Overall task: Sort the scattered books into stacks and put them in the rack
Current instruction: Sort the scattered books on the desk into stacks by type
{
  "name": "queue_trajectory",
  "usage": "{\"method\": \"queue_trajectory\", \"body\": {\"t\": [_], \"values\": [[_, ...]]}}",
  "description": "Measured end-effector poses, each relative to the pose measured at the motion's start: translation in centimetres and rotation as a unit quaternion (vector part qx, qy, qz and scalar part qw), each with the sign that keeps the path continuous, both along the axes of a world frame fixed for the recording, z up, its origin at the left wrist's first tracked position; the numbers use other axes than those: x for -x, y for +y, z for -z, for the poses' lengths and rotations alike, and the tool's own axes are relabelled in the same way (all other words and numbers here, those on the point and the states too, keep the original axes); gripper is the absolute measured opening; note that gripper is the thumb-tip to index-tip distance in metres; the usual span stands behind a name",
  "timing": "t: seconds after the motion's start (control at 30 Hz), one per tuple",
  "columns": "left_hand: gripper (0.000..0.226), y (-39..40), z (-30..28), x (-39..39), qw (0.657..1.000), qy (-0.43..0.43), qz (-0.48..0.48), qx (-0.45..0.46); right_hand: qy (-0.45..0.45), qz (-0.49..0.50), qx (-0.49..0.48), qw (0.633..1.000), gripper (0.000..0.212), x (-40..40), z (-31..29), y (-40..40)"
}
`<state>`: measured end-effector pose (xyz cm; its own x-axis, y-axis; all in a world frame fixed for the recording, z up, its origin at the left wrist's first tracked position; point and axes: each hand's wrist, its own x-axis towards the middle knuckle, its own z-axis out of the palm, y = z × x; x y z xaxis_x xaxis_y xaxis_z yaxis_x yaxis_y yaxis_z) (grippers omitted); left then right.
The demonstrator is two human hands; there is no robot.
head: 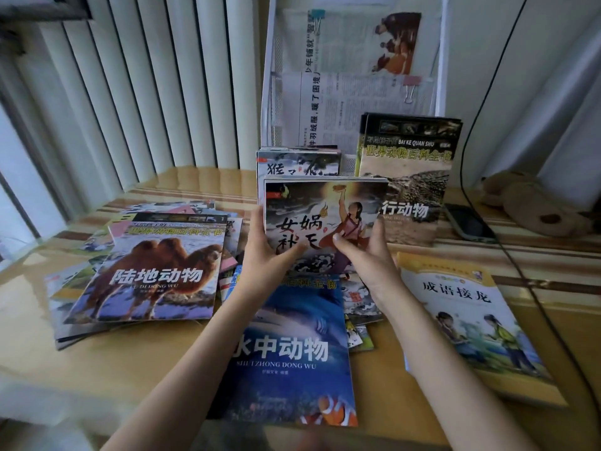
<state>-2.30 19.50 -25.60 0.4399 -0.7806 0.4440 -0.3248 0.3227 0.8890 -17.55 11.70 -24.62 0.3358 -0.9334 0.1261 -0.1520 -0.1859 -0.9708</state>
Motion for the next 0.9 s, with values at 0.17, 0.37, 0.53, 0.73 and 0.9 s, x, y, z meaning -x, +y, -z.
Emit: {"method": "queue_trajectory", "body": {"t": [0.17, 0.37, 0.53, 0.73, 0.9], "values": [[0.04, -0.2, 0.0, 0.6, 0.988, -0.068, -0.14, 0.019, 0.085, 0.051, 0.123, 0.987, 0.065, -0.1, 0.5, -1.0], [0.043, -4.6, -2.7, -1.8, 0.98, -0.053, -0.178, 0.076, 0.096, 0.114, 0.22, 0.964, 0.063, -3.8, -2.4, -4.0], [0.052, -9.8, -2.2, -4.8, 0.964, -0.063, -0.255, 0.04, 0.119, 0.161, 0.255, 0.946, 0.061, -8.2, -2.9, -8.2], [0.057, -12.4, 1.8, -6.9, 0.965, -0.055, -0.233, -0.11, 0.222, 0.163, 0.24, 0.931, 0.082, -10.4, 3.0, -10.5], [0.044, -12.4, 2.0, -6.8, 0.973, -0.04, -0.203, -0.1, 0.266, 0.221, 0.287, 0.893, 0.077, -10.2, 2.8, -9.9]]}}
